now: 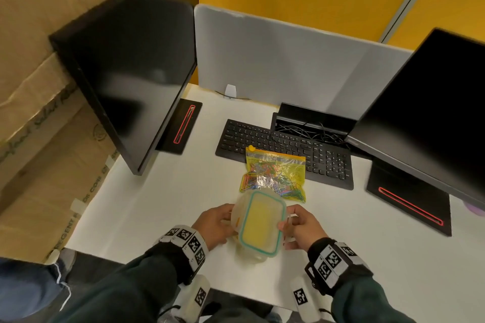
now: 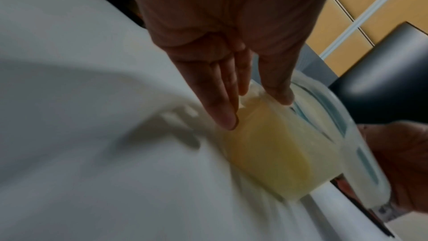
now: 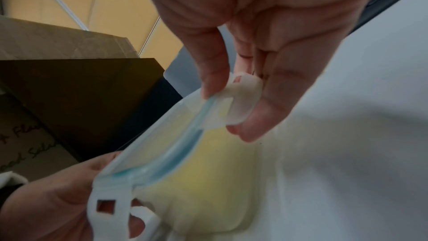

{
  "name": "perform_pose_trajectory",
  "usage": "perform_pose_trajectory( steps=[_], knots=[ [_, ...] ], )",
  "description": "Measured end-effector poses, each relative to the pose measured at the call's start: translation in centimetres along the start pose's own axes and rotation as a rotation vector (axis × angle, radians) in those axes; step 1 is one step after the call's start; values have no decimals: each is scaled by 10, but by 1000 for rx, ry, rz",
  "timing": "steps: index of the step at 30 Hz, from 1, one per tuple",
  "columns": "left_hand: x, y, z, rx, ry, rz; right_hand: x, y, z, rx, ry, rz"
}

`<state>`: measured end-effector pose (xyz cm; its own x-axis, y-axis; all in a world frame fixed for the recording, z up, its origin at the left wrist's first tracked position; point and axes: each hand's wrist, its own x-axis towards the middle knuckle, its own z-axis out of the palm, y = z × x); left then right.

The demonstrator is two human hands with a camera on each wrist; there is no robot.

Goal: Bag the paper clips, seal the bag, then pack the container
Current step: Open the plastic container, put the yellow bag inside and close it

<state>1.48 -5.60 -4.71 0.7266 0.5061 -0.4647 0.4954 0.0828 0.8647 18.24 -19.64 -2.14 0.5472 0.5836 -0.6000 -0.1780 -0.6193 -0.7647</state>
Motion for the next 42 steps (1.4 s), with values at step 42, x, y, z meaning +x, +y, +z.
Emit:
perform_pose_trajectory(
  steps=[42],
  knots=[
    [31, 38, -3, 350, 10, -153, 9, -41, 24, -742, -86, -231]
  ],
)
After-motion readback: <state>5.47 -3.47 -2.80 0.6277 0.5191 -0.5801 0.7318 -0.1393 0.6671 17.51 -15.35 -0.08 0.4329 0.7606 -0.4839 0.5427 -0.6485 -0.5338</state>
